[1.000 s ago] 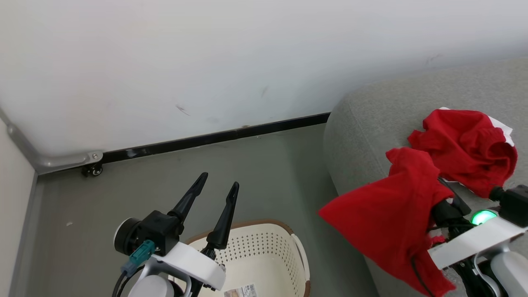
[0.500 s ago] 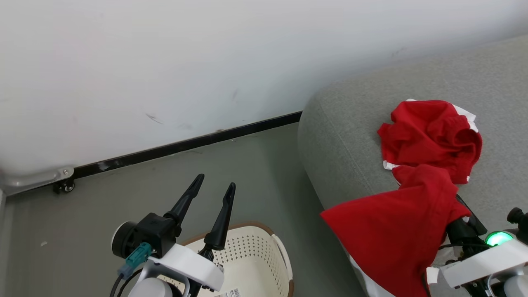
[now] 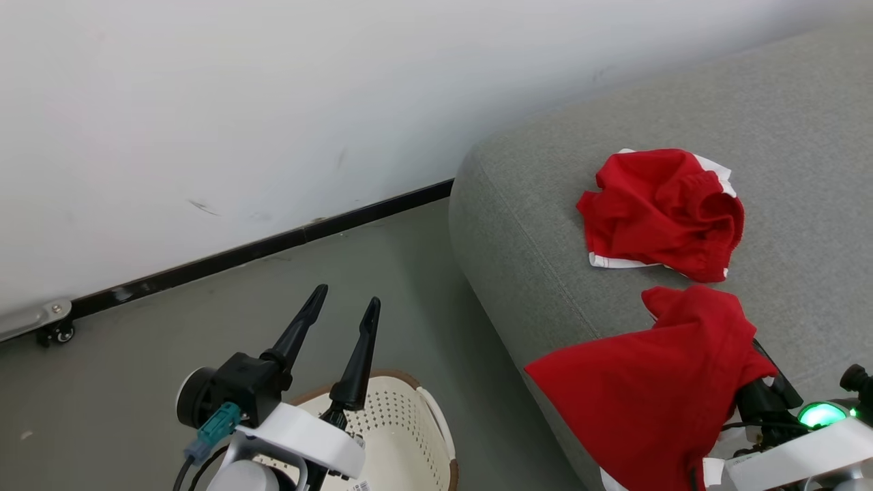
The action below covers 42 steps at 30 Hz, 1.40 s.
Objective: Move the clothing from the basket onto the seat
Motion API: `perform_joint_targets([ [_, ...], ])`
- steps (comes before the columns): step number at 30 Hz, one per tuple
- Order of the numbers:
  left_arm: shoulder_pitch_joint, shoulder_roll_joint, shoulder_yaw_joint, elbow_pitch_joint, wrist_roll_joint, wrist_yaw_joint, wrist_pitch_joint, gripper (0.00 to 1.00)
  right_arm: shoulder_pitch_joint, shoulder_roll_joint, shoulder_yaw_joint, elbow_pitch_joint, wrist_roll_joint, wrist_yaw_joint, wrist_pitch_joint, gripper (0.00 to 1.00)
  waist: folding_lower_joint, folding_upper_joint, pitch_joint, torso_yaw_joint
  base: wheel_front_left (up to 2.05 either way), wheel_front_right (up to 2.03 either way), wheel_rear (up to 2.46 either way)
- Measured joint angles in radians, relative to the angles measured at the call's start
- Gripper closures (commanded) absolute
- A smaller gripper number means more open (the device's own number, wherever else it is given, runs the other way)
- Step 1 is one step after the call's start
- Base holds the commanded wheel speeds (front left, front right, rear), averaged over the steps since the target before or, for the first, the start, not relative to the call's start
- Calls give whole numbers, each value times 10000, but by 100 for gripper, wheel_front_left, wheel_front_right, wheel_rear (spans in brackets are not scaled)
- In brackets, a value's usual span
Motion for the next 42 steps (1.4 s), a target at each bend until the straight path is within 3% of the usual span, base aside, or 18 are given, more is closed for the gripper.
perform_joint_targets([
  [11, 153, 31, 347, -240, 67, 119, 0, 0, -582, 100, -270, -313, -153, 0, 458, 100, 0, 0, 182, -449, 0, 0, 0],
  [27, 334, 518, 1097, -1035, 380, 431, 0, 0, -4425, -341, -1620, -267, -230, 0, 1333, 100, 0, 0, 794, -578, 0, 0, 0],
  [42, 381, 886, 1281, -1609, 548, 523, 0, 0, -7511, -1179, -2834, 1127, -474, 0, 2414, 100, 1, 0, 1511, -572, 0, 0, 0],
])
